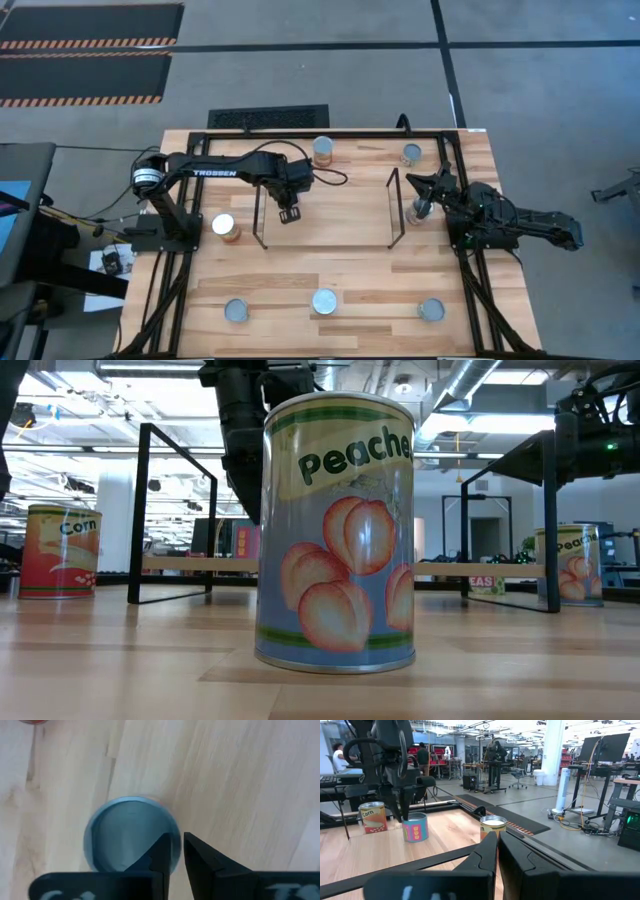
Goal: Pick and place cans onto a shelf
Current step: Put the canned mixed vegetables on the shelf, then put the top canned peaches on the shelf
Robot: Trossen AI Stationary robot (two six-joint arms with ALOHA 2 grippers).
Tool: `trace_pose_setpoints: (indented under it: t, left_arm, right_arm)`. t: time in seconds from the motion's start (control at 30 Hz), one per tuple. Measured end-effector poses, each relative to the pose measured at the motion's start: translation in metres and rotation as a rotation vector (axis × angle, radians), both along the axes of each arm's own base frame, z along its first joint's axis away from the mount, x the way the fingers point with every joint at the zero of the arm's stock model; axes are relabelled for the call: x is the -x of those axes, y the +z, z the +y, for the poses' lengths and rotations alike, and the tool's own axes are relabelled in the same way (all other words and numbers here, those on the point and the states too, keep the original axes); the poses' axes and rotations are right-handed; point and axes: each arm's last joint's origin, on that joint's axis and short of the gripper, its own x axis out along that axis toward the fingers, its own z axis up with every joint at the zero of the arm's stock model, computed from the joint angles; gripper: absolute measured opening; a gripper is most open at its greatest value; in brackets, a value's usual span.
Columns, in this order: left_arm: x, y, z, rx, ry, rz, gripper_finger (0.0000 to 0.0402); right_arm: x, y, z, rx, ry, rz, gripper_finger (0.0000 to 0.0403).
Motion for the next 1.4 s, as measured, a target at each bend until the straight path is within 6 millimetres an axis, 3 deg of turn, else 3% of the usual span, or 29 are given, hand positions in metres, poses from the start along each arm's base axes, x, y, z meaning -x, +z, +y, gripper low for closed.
trace_pose_setpoints:
  t: [0.3, 0.63, 0.77, 1.07, 1.4]
  left_arm:
    - [0.004, 0.01, -0.002, -0.002, -0.012, -0.037, 0.0046]
    - [0.012, 0.05, -0.007, -0.104, -0.045, -0.252, 0.0023]
    - [0.018, 0.067, -0.015, -0.143, -0.078, -0.417, 0.0003]
    - [0.068, 0.069, -0.027, -0.191, -0.105, -0.781, 0.0]
    - [0.126, 0.041, -0.018, -0.318, -0.12, -1.076, 0.0]
  right_arm:
    - [0.0, 0.0, 0.0, 0.0, 0.0, 0.0, 0.0042]
    - [0.0, 0.0, 0.0, 0.0, 0.0, 0.0, 0.0042]
    - [0.0, 0.0, 0.0, 0.0, 0.0, 0.0, 0.0042]
    - [0.0, 0.0, 0.0, 0.0, 0.0, 0.001, 0.0042]
    - [0.0, 0.0, 0.0, 0.0, 0.0, 0.0, 0.0042]
